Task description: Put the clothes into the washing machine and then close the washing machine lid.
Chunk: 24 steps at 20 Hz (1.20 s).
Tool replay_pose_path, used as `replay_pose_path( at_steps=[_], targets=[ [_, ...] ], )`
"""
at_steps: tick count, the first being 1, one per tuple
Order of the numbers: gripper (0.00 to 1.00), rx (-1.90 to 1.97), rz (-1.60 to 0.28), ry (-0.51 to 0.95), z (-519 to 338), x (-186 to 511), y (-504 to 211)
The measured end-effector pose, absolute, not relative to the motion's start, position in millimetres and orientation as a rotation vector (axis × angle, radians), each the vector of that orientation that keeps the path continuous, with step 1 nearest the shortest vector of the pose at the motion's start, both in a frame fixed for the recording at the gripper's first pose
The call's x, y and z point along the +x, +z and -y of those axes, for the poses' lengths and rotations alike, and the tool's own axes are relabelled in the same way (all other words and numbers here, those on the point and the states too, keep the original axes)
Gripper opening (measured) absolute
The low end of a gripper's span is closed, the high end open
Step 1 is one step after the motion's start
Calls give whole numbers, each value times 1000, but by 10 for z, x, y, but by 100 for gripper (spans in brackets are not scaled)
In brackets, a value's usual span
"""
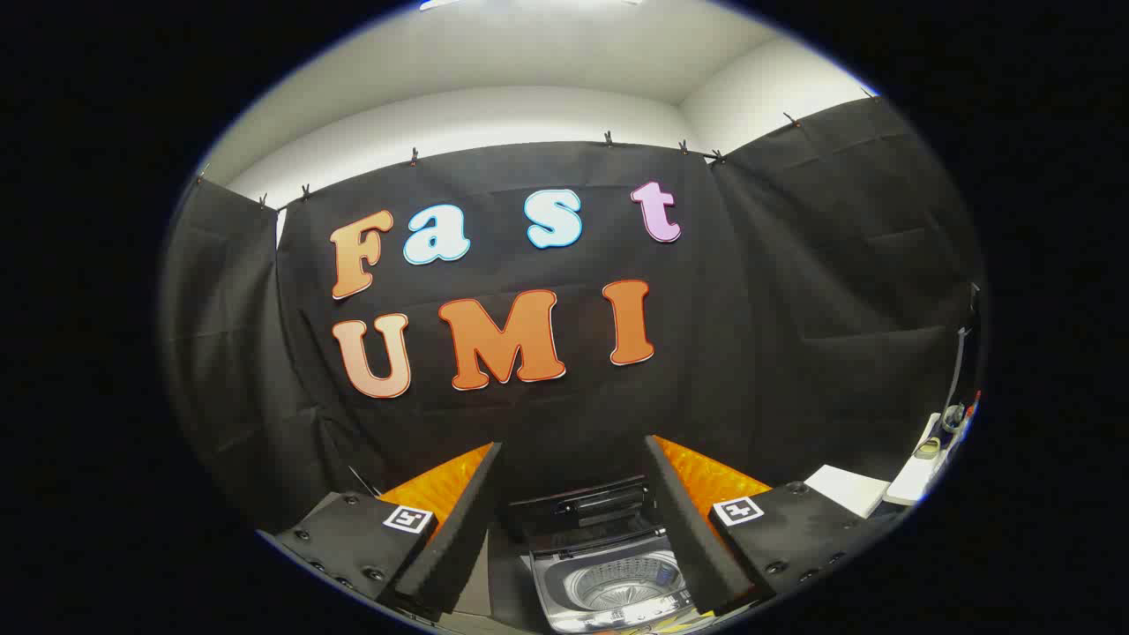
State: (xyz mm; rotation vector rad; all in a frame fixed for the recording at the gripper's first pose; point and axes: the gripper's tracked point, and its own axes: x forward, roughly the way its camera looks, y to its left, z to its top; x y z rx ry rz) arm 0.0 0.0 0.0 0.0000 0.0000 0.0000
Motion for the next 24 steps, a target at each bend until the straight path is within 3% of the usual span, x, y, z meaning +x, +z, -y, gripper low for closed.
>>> replay_pose_path(
  at_steps=[24],
  targets=[
    [99,-12,-37,13,-218,48,-147]
  ],
)
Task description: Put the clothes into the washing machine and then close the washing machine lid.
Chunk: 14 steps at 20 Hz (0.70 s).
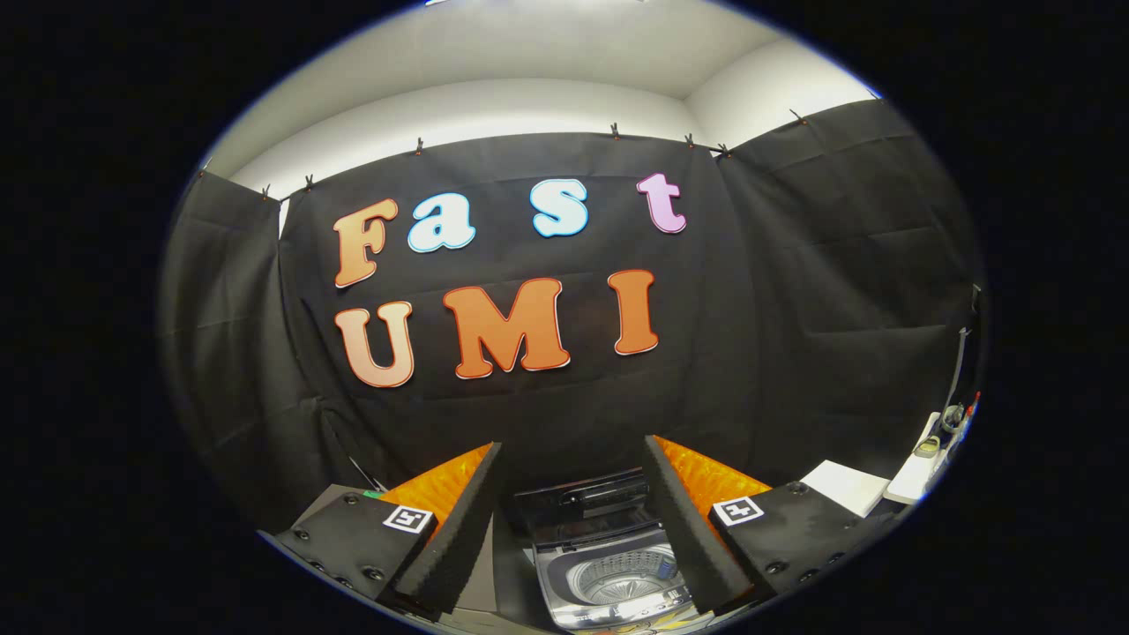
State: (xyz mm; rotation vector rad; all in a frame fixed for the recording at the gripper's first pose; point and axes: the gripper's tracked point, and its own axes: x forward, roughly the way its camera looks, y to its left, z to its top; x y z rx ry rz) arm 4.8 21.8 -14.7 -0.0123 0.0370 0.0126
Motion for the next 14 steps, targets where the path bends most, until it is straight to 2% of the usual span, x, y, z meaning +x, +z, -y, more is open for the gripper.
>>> replay_pose_path(
  at_steps=[14],
  targets=[
    [99,-62,-149,189,-1383,267,-785]
  ],
)
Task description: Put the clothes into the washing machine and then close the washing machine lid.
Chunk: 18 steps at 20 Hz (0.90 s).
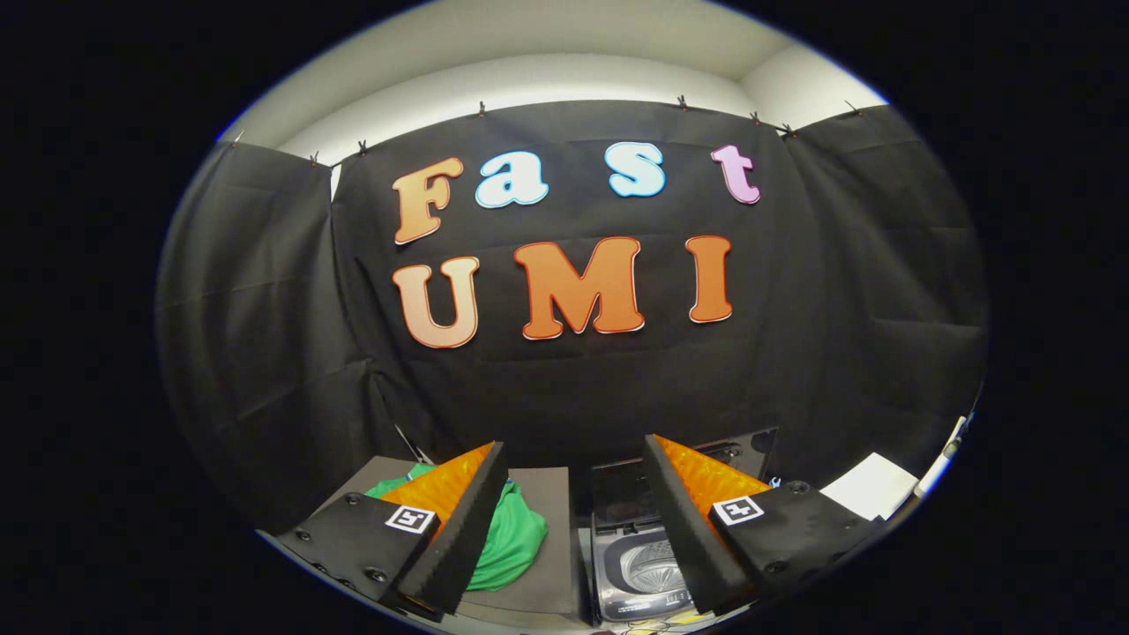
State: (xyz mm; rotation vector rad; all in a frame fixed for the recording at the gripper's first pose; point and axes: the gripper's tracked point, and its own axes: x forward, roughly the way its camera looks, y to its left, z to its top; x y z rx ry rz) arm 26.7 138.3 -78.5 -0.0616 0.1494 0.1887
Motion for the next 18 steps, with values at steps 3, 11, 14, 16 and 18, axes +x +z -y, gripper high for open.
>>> replay_pose_path(
  at_steps=[3,11,14,16,18],
  targets=[
    [99,-72,-193,229,-1684,291,-1032],
    [99,-143,-375,336,-2454,284,-1923],
    [99,-181,-427,347,-2655,301,-2230],
    [99,-205,-453,343,-2741,333,-2378],
    [99,-225,-470,328,-2800,387,-2495]
  ],
)
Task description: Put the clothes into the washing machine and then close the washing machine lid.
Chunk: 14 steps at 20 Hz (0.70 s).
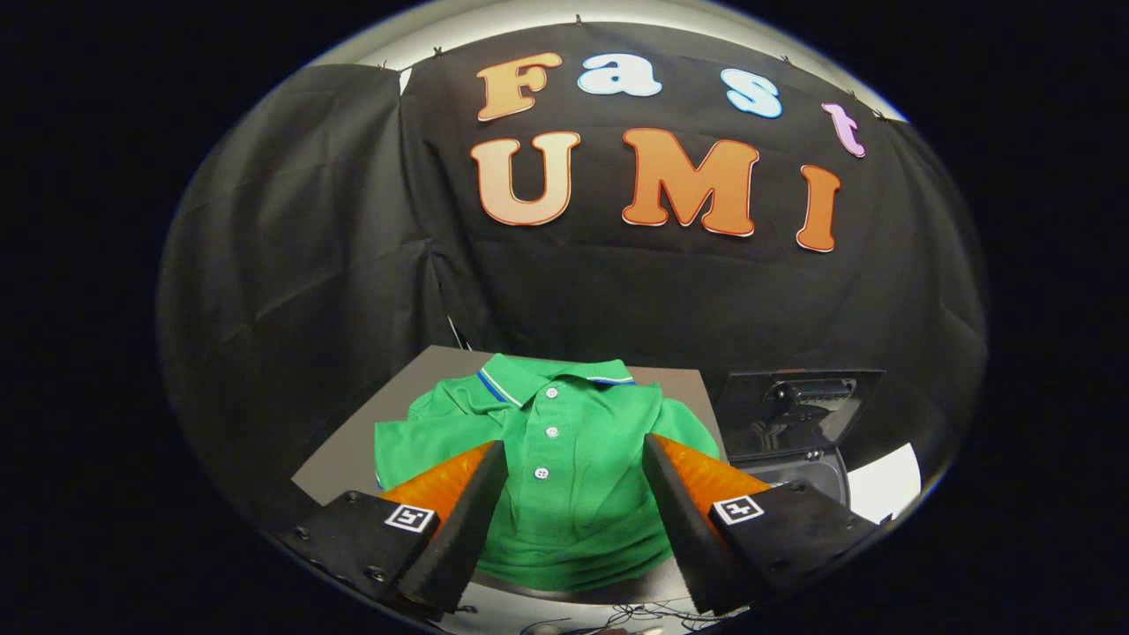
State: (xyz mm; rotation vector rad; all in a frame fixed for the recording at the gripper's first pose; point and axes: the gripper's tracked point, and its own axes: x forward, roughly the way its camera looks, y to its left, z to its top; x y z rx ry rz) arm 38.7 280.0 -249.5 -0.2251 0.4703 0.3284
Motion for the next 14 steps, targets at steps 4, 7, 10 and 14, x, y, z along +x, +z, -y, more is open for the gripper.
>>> replay_pose_path(
  at_steps=[4,7,10,14],
  targets=[
    [100,-274,-523,301,-2845,487,-2753],
    [99,-307,-547,278,-2842,536,-2864],
    [98,-317,-568,264,-2854,578,-2924],
    [100,-326,-578,277,-2889,627,-3031]
  ],
)
